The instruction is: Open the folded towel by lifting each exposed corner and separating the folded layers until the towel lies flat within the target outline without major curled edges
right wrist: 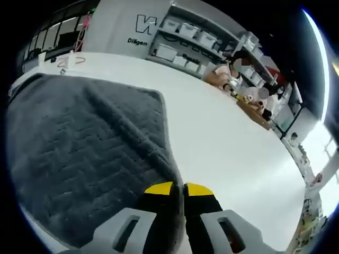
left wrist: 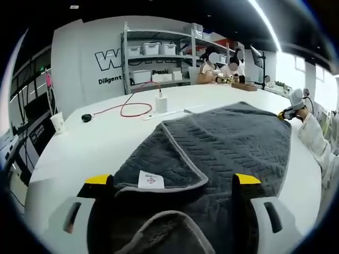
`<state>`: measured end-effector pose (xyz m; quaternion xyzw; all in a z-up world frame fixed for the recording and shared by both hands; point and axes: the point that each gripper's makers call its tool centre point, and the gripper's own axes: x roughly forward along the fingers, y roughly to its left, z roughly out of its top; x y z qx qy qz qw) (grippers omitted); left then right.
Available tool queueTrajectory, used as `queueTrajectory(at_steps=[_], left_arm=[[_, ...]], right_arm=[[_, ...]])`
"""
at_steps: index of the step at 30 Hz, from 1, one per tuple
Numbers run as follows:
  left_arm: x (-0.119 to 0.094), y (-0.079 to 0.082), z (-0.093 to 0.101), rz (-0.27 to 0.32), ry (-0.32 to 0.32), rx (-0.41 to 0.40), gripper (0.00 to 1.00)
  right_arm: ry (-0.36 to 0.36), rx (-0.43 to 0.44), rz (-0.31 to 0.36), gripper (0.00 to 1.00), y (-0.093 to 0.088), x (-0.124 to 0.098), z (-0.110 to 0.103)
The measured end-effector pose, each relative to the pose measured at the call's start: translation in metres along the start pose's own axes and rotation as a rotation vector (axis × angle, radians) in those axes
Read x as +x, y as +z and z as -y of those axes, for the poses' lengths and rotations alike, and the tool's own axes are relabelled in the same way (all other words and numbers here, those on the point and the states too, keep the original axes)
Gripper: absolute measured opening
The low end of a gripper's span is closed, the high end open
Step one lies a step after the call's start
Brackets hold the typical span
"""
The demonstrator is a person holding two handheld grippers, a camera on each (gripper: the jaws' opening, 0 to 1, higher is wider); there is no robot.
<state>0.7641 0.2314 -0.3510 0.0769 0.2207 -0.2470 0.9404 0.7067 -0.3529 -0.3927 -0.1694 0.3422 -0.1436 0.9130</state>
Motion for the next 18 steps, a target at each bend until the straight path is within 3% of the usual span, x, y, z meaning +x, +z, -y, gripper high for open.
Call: queueTrajectory(at_steps=[6, 8, 11, 16, 18], left_arm=[[-0.002, 0.004, -0.003, 0.016, 0.015, 0.012, 0.9], [-0.003, 0.006, -0.004, 0.02, 0.024, 0.021, 0.9], [-0.003, 0.006, -0.003, 0.018, 0.024, 0.025, 0.9], [-0.004, 0.009, -0.001, 0.024, 0.022, 0.036, 0.89], [-0.004, 0.007, -0.002, 0.02, 0.024, 0.029, 0.89]], right_arm=[[-0.087, -0.046, -0.013, 0.2, 0.005, -0.005, 0.009], [-0.177, -0.091, -0.029, 0.27, 0.008, -0.012, 0.021], [-0.189, -0.096, -0.02, 0.35, 0.011, -0.014, 0.022], [-0.21, -0.036, 0.057, 0.54, 0.027, -0.025, 0.023], [-0.238, -0.076, 0.063, 0.61, 0.033, -0.029, 0.024]])
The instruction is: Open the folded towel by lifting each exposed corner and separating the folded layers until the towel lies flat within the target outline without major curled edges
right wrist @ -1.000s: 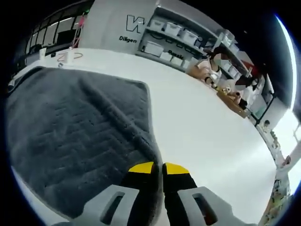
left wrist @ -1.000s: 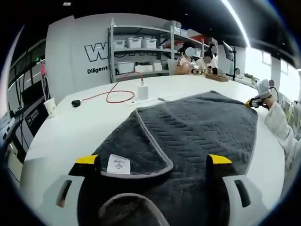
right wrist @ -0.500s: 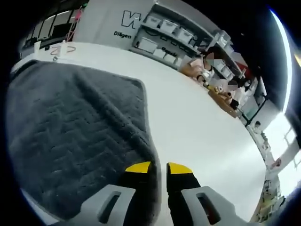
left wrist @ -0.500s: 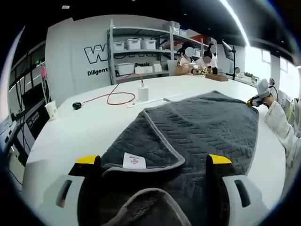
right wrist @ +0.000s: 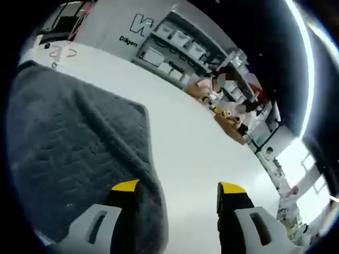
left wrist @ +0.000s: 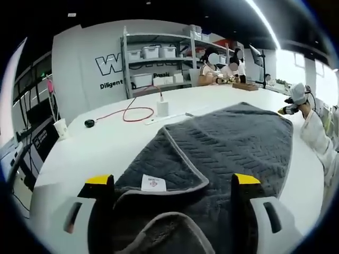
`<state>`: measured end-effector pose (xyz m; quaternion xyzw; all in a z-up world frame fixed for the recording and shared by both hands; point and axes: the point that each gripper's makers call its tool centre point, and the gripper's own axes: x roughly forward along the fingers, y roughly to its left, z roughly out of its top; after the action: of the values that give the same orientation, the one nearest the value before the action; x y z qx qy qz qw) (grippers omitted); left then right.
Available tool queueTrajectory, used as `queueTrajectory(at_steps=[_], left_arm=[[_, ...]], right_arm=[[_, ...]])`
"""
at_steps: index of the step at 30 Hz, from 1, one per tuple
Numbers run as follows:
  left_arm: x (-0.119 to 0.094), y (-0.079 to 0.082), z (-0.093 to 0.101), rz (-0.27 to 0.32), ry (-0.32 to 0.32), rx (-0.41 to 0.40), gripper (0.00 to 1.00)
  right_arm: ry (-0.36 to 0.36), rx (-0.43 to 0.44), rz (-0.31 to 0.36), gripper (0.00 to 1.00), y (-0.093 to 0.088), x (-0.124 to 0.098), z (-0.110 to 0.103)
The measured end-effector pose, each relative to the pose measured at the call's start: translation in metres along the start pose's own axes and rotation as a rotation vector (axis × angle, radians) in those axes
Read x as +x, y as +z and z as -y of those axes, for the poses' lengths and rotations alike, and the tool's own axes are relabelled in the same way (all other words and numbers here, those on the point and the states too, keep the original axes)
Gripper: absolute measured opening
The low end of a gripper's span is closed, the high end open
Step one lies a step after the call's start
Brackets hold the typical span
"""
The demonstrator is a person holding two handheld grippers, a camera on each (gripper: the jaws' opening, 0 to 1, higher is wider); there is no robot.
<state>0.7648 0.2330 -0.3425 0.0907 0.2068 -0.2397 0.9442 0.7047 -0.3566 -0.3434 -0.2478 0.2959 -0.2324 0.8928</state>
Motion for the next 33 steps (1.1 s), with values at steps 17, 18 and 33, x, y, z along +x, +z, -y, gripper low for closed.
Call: queueTrajectory(at_steps=[17, 18, 33], left_arm=[[-0.053, 0.004, 0.007, 0.191, 0.138, -0.218, 0.76], [-0.057, 0.003, 0.009, 0.2, 0.149, -0.235, 0.75], [-0.061, -0.031, -0.002, 0.057, 0.531, -0.108, 0.45]], right_arm=[[0.383, 0.146, -0.014, 0.96, 0.008, -0.015, -0.075], [0.396, 0.14, -0.012, 0.98, 0.01, -0.018, -0.079], [0.478, 0.057, 0.011, 0.99, 0.023, -0.032, -0.11]])
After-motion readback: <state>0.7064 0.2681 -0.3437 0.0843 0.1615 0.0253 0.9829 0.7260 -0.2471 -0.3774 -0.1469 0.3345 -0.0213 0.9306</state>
